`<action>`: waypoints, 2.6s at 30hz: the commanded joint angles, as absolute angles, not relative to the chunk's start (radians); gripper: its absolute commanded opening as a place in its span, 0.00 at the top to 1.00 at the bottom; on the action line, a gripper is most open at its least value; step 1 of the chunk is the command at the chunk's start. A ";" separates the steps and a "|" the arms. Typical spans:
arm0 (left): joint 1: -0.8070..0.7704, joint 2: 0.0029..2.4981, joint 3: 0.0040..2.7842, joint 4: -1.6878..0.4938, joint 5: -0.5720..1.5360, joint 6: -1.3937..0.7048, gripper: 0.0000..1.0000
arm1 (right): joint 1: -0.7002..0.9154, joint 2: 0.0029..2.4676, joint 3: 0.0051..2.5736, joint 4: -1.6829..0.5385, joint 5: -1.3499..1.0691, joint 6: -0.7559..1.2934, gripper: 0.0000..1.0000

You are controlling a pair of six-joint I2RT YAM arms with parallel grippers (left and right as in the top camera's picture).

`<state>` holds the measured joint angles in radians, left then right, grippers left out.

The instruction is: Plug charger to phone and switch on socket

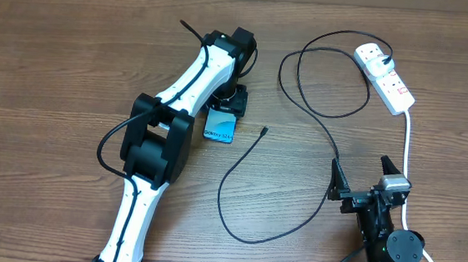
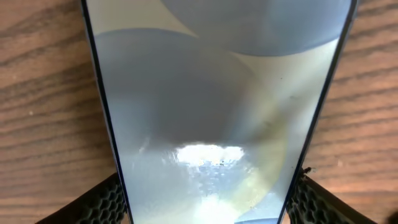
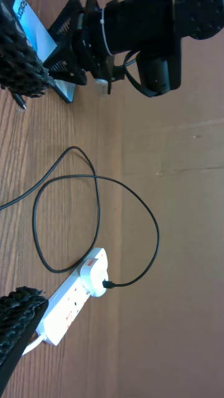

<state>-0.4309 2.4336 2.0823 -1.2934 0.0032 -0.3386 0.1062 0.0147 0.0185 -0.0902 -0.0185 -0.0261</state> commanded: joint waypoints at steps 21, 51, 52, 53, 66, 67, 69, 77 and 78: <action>-0.161 2.432 2.242 -1.402 1.262 -0.345 0.33 | 0.111 0.006 0.008 -0.084 -0.013 -0.028 0.00; -0.092 2.432 2.242 -1.372 1.580 -0.533 0.38 | 0.111 0.008 0.026 0.660 -0.241 -0.024 0.00; -0.092 2.432 2.242 -1.371 1.580 -0.542 0.38 | 0.111 0.015 0.055 0.662 -0.243 -0.024 0.00; -0.092 2.433 2.242 -1.370 1.580 -0.549 0.38 | 0.111 0.026 0.090 0.635 -0.249 -0.024 0.00; -0.092 2.432 2.242 -1.244 1.580 -0.655 0.39 | 0.112 0.767 0.931 -0.309 -0.290 -0.075 0.00; -0.092 2.432 2.242 -1.244 1.580 -0.655 0.39 | 0.112 0.813 0.951 -0.328 -0.334 -0.075 0.00; -0.092 2.432 2.242 -1.244 1.580 -0.659 0.39 | 0.112 0.908 0.965 -0.257 -0.464 -0.054 0.00; -0.112 2.433 2.242 -1.244 1.479 -0.686 0.39 | 0.192 1.253 1.099 -0.252 -0.516 0.142 0.00; -0.118 2.433 2.242 -1.244 1.460 -0.698 0.39 | 0.220 1.302 1.163 -0.340 -0.454 0.138 0.00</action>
<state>-0.0994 2.4359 2.2135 -1.2465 1.4799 -0.6628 0.1654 1.2228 1.0298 -0.2546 -0.5175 0.0853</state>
